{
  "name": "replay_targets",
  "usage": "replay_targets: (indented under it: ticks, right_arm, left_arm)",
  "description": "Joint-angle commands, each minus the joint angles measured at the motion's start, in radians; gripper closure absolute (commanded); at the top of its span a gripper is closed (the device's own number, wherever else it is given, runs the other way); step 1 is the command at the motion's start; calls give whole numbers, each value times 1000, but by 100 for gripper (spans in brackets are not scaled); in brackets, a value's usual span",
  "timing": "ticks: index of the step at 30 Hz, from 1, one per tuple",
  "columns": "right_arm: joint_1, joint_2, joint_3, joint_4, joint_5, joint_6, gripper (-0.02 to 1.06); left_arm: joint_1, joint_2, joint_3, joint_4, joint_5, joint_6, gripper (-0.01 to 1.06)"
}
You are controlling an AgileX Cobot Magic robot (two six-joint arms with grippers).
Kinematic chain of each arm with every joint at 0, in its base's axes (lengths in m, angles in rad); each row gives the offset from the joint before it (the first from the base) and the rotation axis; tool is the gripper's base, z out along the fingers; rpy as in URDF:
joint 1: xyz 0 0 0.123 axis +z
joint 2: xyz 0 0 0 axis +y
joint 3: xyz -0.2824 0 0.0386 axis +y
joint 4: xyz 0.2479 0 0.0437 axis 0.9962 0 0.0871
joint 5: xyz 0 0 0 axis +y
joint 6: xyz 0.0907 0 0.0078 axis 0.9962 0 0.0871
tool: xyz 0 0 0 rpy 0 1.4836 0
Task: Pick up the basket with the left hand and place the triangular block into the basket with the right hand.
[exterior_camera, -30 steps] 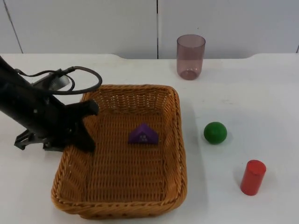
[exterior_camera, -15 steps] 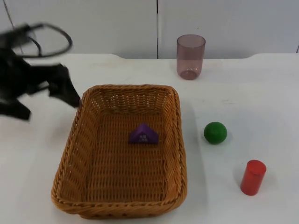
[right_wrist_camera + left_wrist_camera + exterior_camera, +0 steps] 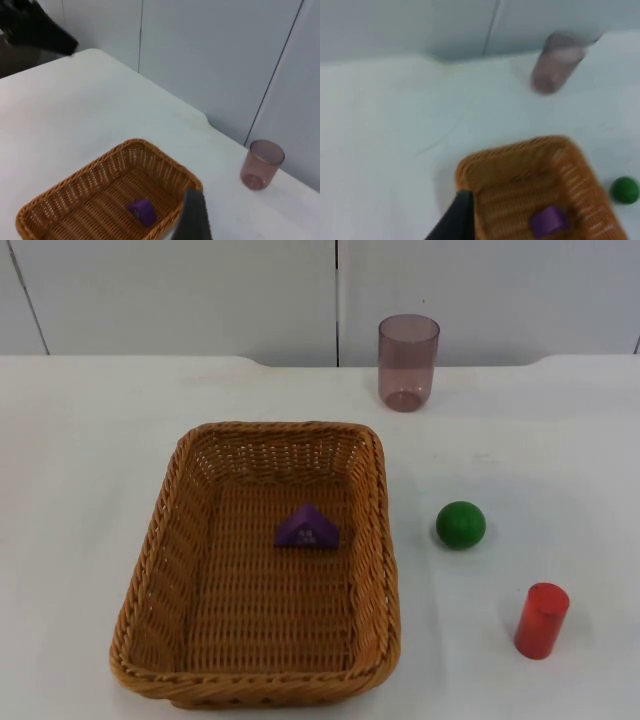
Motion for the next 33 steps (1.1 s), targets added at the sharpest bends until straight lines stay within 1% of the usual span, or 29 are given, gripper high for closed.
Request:
replay_targets:
  ticks: [1,5,6,7,9,10,14,15,18,22,23,27,28,33]
  right_arm:
    - [-4,-53,49,0,-18,27,44]
    - [-4,-157,136,0,-16,29,44]
    - [-4,-157,136,0,-16,29,44]
    - [-4,-184,156,0,-11,36,44]
    - [-4,-247,200,0,14,64,44]
    - [-4,-247,200,0,14,64,44]
    - [-4,-354,267,0,73,71,44]
    - [-4,-354,267,0,73,71,44]
    - [-4,-433,306,0,117,82,44]
    - [-4,-536,333,0,217,105,44]
    - [-4,-536,333,0,217,105,44]
    - [-4,-626,334,0,332,145,44]
    - [-4,-626,334,0,332,145,44]
    - [-4,-718,352,0,432,158,44]
  left_arm:
    - [-21,-84,29,9,6,-9,0]
    - [-38,-255,134,13,-4,-9,0]
    - [-38,-255,134,13,-4,-9,0]
    - [-38,-301,163,20,-4,-7,0]
    - [-38,-408,231,48,-4,-7,0]
    - [-38,-408,231,48,-4,-7,0]
    - [-38,-581,324,55,5,-9,0]
    - [-38,-581,324,55,5,-9,0]
    - [-38,-703,383,55,5,-9,0]
    - [-38,-851,437,64,47,-38,0]
    - [-38,-851,437,64,47,-38,0]
    - [-38,-965,443,108,107,-102,0]
    - [-38,-965,443,108,107,-102,0]
    - [-38,-1059,443,231,197,-226,0]
